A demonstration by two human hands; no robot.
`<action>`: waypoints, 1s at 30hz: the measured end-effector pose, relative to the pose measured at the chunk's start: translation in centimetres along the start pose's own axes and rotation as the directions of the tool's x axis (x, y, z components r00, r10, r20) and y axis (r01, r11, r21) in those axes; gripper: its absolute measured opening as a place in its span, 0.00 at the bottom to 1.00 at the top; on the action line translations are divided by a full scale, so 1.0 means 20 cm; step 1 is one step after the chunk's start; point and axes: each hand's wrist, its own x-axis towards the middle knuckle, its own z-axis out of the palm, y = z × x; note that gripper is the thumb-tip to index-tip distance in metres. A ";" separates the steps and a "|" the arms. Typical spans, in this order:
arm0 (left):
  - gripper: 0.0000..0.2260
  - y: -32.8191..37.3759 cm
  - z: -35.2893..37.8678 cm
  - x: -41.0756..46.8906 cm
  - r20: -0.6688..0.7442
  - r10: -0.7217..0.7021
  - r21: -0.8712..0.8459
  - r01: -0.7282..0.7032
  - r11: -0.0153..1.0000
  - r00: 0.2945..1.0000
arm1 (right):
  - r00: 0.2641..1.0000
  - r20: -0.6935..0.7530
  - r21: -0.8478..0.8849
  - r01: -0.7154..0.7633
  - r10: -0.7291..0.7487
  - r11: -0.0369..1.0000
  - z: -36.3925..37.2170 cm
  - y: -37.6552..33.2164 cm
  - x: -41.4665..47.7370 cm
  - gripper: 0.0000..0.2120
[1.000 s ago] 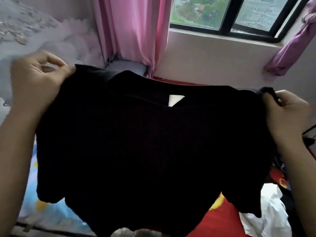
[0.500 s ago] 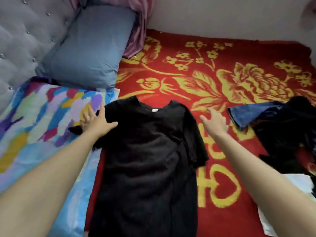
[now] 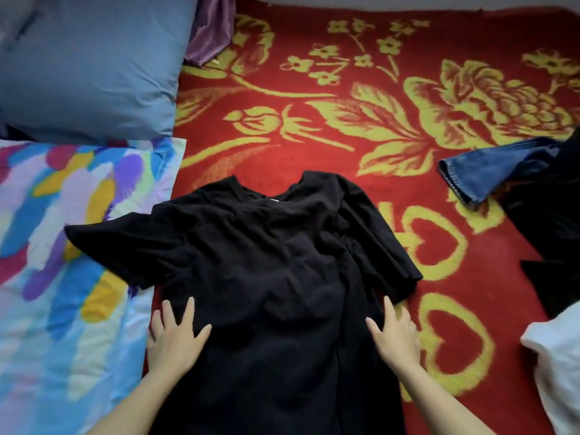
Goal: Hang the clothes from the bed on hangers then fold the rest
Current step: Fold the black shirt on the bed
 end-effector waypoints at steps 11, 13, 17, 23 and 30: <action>0.31 0.37 -0.07 0.24 -0.207 0.356 0.073 -0.348 0.935 0.911 | 0.874 -0.162 0.547 -0.308 0.459 0.779 -0.21 -0.09 0.54 0.32; 0.30 0.42 -0.04 0.25 -0.182 0.329 0.015 -0.332 0.943 0.927 | 0.887 -0.038 0.565 -0.361 0.461 0.742 -0.20 -0.07 0.60 0.31; 0.30 0.55 -0.01 0.24 -0.161 0.320 -0.052 -0.332 0.942 0.933 | 0.929 -0.005 0.552 -0.306 0.370 0.775 -0.29 -0.08 0.65 0.12; 0.29 0.69 -0.06 0.25 -0.186 0.304 -0.072 -0.322 0.944 0.934 | 0.834 -0.436 0.446 -0.125 0.337 0.886 -0.91 -0.03 0.98 0.13; 0.31 0.76 0.04 0.32 -0.006 0.271 0.100 -0.269 0.958 0.963 | 0.956 -0.205 0.566 -0.061 0.212 0.822 -0.64 0.14 1.11 0.08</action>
